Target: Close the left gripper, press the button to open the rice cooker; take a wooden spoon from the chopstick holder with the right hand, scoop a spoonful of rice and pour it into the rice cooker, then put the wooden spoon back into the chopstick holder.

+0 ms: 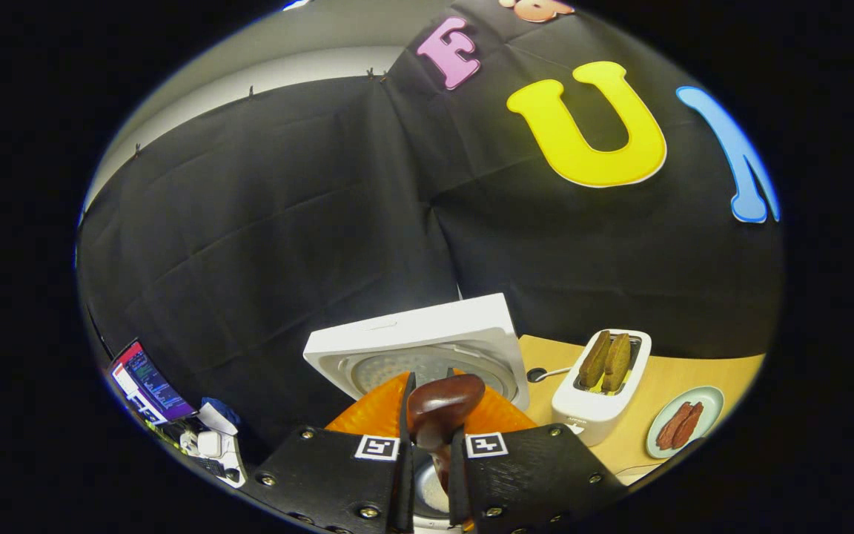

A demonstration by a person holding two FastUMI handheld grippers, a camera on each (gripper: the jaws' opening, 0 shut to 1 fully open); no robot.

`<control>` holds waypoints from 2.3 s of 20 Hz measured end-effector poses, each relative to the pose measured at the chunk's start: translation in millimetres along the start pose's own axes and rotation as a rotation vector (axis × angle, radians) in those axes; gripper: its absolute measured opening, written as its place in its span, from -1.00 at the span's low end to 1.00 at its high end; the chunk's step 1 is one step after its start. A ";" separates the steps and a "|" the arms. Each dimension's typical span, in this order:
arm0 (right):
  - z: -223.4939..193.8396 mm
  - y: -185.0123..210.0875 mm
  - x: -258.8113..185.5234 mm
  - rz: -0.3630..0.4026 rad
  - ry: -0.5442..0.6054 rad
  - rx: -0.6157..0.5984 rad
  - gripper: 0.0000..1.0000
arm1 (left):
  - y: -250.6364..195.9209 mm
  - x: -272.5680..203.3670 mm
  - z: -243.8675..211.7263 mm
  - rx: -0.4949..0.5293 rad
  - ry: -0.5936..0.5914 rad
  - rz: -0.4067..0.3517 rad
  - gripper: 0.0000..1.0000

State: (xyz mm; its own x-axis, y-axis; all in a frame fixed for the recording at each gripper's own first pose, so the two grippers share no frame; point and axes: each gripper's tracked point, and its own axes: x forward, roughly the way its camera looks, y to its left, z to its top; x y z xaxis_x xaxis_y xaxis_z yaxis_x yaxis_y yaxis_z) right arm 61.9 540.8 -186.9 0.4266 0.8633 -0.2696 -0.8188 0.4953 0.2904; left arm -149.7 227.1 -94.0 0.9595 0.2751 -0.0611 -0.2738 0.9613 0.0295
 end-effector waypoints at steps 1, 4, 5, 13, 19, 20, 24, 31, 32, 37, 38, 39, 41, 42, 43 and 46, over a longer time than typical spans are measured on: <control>-0.4 0.7 1.3 0.002 0.002 -0.018 -0.63 | 1.1 -0.3 1.1 -0.003 -0.001 0.003 0.97; -1.8 4.4 2.4 0.008 0.005 -0.048 -0.63 | 2.5 -2.5 2.8 -0.007 -0.006 0.012 0.97; -2.5 4.6 3.2 0.010 0.006 -0.055 -0.63 | 2.3 -3.2 4.1 -0.006 -0.008 0.013 0.97; 0.4 10.6 3.8 0.013 0.004 -0.141 -0.63 | 3.2 -8.8 9.2 -0.005 -0.015 0.020 0.97; -8.3 19.1 10.5 0.024 0.037 -0.234 -0.63 | 8.7 -17.3 2.6 -0.023 -0.010 0.045 0.97; -7.9 22.6 11.2 0.029 0.039 -0.242 -0.63 | 10.4 -18.0 2.1 -0.025 -0.009 0.050 0.97; -10.5 33.1 11.0 0.038 0.047 -0.293 -0.63 | 16.6 -25.6 3.8 -0.032 -0.017 0.071 0.97; -13.6 42.2 10.3 0.049 0.069 -0.389 -0.63 | 22.1 -30.1 4.7 -0.044 -0.023 0.087 0.90; -15.6 42.6 10.5 0.051 0.073 -0.400 -0.63 | 21.6 -29.7 4.4 -0.046 -0.024 0.087 0.91; -26.1 43.7 14.0 0.046 0.094 -0.463 -0.63 | 24.0 -30.3 2.6 -0.047 -0.020 0.093 0.97; -27.9 43.9 15.0 0.043 0.096 -0.478 -0.63 | 24.4 -30.6 1.4 -0.049 -0.020 0.095 0.95; -28.2 44.3 14.8 0.040 0.094 -0.503 -0.63 | 25.0 -30.7 0.8 -0.051 -0.019 0.097 0.92; -29.5 44.0 15.7 0.032 0.077 -0.562 -0.63 | 26.6 -30.8 1.0 -0.056 -0.019 0.101 0.87; -31.8 46.3 16.1 0.038 0.072 -0.554 -0.63 | 27.3 -30.7 0.3 -0.057 -0.020 0.105 0.97; -33.0 50.0 16.0 0.054 0.072 -0.539 -0.63 | 28.1 -31.2 1.3 -0.059 -0.022 0.109 0.92; -28.8 47.4 14.6 0.047 0.055 -0.578 -0.63 | 31.0 -33.6 -0.6 -0.061 -0.020 0.120 0.87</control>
State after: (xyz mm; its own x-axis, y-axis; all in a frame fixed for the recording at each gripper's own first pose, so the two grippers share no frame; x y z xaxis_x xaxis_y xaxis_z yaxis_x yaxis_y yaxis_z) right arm 18.3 574.1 -203.6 0.3764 0.8693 -0.3203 -0.9198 0.3095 -0.2410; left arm -190.5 247.7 -91.7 0.9206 0.3885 -0.0407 -0.3896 0.9206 -0.0251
